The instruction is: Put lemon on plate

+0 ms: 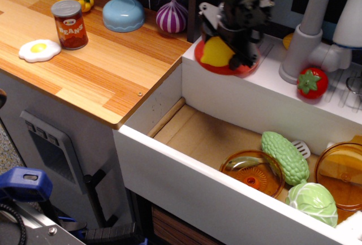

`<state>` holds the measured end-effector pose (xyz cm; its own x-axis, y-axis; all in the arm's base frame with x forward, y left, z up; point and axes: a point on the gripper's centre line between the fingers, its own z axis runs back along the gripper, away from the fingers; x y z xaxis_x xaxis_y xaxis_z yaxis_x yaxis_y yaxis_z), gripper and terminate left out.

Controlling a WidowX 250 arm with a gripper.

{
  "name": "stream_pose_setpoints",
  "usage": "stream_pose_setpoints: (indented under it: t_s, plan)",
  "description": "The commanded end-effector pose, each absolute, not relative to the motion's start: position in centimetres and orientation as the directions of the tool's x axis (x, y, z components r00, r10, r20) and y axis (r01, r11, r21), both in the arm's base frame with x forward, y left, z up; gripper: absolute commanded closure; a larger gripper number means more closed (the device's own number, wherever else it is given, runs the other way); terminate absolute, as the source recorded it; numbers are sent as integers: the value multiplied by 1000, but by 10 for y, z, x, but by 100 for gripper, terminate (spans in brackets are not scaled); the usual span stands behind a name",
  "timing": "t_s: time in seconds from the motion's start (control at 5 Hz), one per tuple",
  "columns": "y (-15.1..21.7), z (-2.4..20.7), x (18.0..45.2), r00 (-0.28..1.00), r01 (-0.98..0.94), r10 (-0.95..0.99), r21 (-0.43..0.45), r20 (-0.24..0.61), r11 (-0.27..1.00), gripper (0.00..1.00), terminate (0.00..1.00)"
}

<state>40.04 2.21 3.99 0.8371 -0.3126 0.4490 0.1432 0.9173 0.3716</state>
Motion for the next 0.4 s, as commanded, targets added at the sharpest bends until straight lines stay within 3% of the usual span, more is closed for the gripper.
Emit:
stream_pose_setpoints:
  t_s: [0.0, 0.2]
  plan:
    - [34, 57, 413, 778, 170, -366, 389, 510, 905, 0, 0]
    - [34, 57, 413, 778, 170, -366, 389, 510, 905, 0, 100]
